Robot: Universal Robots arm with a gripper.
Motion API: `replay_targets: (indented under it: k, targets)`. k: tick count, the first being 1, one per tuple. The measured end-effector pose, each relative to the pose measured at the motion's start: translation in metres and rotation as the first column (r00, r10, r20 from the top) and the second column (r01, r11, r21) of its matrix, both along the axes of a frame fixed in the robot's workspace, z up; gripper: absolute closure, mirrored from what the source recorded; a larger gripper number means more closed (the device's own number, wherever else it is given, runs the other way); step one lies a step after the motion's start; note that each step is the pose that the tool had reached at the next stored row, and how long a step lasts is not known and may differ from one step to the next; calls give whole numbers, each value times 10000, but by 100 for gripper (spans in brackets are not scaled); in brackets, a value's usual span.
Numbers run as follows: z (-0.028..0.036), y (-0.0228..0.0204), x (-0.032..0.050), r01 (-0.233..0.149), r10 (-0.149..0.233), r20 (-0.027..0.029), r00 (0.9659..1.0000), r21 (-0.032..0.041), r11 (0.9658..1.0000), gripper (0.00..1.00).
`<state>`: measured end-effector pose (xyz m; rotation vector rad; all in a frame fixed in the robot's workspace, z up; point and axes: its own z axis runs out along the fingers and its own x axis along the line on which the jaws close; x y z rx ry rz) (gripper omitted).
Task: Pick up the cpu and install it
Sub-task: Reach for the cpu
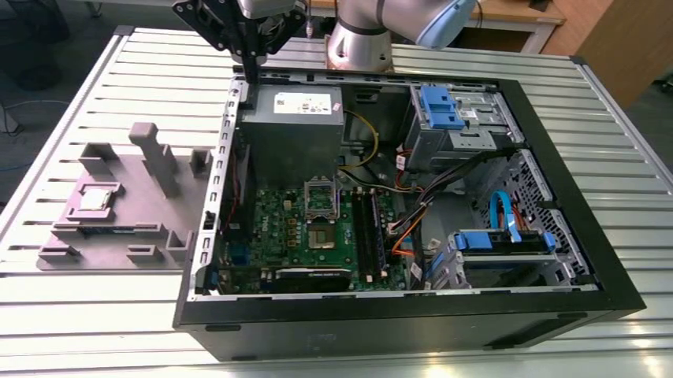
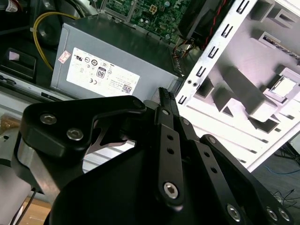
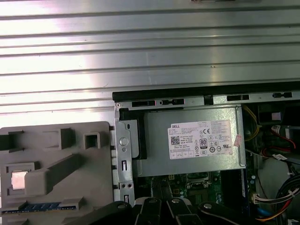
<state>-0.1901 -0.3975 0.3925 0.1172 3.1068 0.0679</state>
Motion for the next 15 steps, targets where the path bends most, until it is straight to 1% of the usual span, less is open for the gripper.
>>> replay_targets:
  k: [9,15]
  targets:
    - [0,0,-48,0,0,0,10000,0,10000,89]
    - [0,0,-104,0,0,0,10000,0,10000,89]
